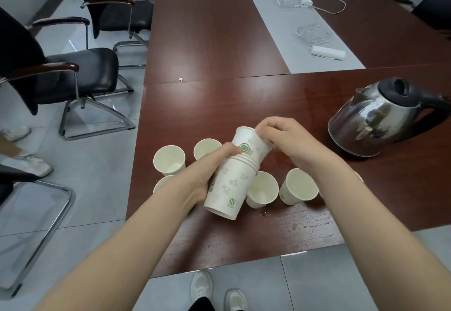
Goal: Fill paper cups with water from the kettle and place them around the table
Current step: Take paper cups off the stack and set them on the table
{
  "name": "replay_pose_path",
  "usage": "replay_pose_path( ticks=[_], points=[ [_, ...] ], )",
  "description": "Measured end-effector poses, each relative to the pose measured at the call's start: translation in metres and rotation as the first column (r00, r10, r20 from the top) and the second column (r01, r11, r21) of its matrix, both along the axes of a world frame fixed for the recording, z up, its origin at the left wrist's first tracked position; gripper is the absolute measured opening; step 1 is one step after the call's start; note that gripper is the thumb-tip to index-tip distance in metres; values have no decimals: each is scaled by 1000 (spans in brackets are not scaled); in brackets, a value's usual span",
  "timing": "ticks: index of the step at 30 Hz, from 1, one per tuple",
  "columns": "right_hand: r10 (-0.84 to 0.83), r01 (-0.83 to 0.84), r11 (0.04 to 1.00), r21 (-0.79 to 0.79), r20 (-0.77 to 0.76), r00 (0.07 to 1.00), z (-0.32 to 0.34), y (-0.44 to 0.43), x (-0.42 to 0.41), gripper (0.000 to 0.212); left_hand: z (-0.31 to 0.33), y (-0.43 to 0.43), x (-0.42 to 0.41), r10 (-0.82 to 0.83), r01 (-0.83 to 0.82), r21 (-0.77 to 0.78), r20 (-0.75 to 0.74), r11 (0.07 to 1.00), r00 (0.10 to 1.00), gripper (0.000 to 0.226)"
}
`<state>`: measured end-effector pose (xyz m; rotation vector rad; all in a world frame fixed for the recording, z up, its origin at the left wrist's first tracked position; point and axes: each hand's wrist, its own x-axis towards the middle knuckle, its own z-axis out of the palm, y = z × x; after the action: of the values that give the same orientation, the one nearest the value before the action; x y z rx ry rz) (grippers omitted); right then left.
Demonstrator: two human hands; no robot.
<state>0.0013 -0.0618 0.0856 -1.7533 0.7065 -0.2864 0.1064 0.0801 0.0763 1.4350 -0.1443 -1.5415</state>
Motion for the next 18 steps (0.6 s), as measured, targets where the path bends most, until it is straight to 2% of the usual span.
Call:
replay_pose_path(
  ticks=[3, 4, 7, 12, 18],
  points=[
    [-55, 53, 949, 311, -2, 998, -7, -2, 1, 11, -2, 0, -3, 12, -11, -37, 5, 999, 1000, 22],
    [-38, 51, 925, 376, -42, 998, -9, -3, 0, 12, -2, 1, -3, 15, -15, -48, 4, 999, 1000, 21],
    [36, 30, 847, 531, -113, 993, -15, -6, 0, 35, -5, -1, -3, 28, -26, -77, 21, 997, 999, 19],
    [8, 29, 812, 583, -61, 998, -20, -7, 3, 43, -9, -4, -5, 49, -45, -62, 58, 997, 997, 24],
    [-89, 75, 811, 581, -3, 996, -24, -24, 3, 37, -16, -3, -1, 123, -123, -35, -1, 992, 992, 28]
  ],
)
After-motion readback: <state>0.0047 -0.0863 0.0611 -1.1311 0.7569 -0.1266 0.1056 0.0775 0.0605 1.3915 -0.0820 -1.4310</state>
